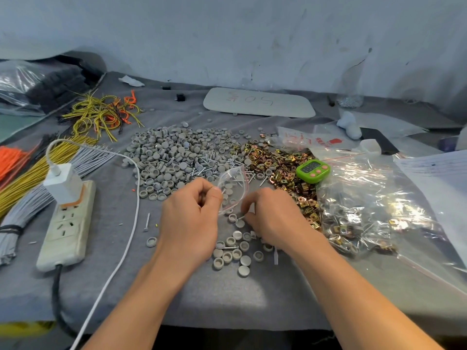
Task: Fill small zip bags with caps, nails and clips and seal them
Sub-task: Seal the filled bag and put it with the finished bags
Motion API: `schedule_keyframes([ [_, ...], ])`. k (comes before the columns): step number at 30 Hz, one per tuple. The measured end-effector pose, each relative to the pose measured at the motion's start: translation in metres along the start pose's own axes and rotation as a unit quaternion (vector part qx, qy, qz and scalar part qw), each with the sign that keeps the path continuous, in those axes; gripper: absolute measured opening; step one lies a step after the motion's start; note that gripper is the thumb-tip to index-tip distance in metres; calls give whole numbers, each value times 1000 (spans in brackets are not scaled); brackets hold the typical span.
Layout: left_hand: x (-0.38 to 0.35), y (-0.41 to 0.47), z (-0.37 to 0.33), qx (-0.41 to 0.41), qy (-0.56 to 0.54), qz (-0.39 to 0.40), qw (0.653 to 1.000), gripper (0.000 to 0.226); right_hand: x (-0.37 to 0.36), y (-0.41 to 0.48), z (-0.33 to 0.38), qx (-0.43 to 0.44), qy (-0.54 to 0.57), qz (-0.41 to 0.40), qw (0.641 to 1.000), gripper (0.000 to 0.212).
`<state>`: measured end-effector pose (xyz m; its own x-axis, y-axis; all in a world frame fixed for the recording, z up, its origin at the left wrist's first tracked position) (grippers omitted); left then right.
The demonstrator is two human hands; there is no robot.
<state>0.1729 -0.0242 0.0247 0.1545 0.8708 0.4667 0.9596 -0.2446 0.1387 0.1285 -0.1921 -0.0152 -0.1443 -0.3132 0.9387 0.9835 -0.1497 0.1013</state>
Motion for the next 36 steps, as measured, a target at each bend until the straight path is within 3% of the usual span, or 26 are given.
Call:
schedule_keyframes([
  [4, -4, -5, -2, -7, -5, 7, 1000, 35, 9, -4, -7, -8, -11, -27, 1000, 13],
  [10, -2, -4, -7, -19, -3, 1, 1000, 34, 73, -32, -24, -31, 182, -239, 953, 18],
  [12, -5, -4, -8, -19, -4, 1, 1000, 34, 80, -36, -5, 13, 236, -240, 942, 14],
  [16, -4, -7, -7, -23, 7, -4, 1000, 32, 73, -29, 30, 79, 135, -210, 965, 8],
  [19, -4, -5, -8, -23, 8, 0, 1000, 32, 65, -21, 33, 75, 139, -207, 966, 6],
  [24, 2, 3, -4, -1, -15, -8, 1000, 33, 80, -32, 22, 60, 203, -302, 930, 12],
  [26, 5, 4, -2, 12, -28, -18, 999, 33, 75, -34, 20, 60, 186, -265, 944, 14],
  [29, 9, 5, 0, 28, -43, -39, 998, 30, 34, -26, 40, 87, 113, -72, 987, 10],
  [31, 10, 6, -1, 31, -47, -43, 998, 31, 5, -25, 54, 102, 59, 29, 993, 14],
  [36, 7, 2, -2, 28, -39, -34, 998, 31, -13, -23, 53, 74, 26, 71, 994, 15],
])
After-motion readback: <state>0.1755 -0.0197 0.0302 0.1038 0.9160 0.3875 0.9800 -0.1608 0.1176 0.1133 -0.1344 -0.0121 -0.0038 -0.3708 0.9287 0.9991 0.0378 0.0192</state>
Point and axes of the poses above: each hand's wrist, its own y-axis towards the middle knuckle, its own x-axis out of the back of the hand, z = x × y, the point moved 10 cm from there along y, towards the middle knuckle, and after that the axes turned 13 degrees about x, right-handed, at the moved point
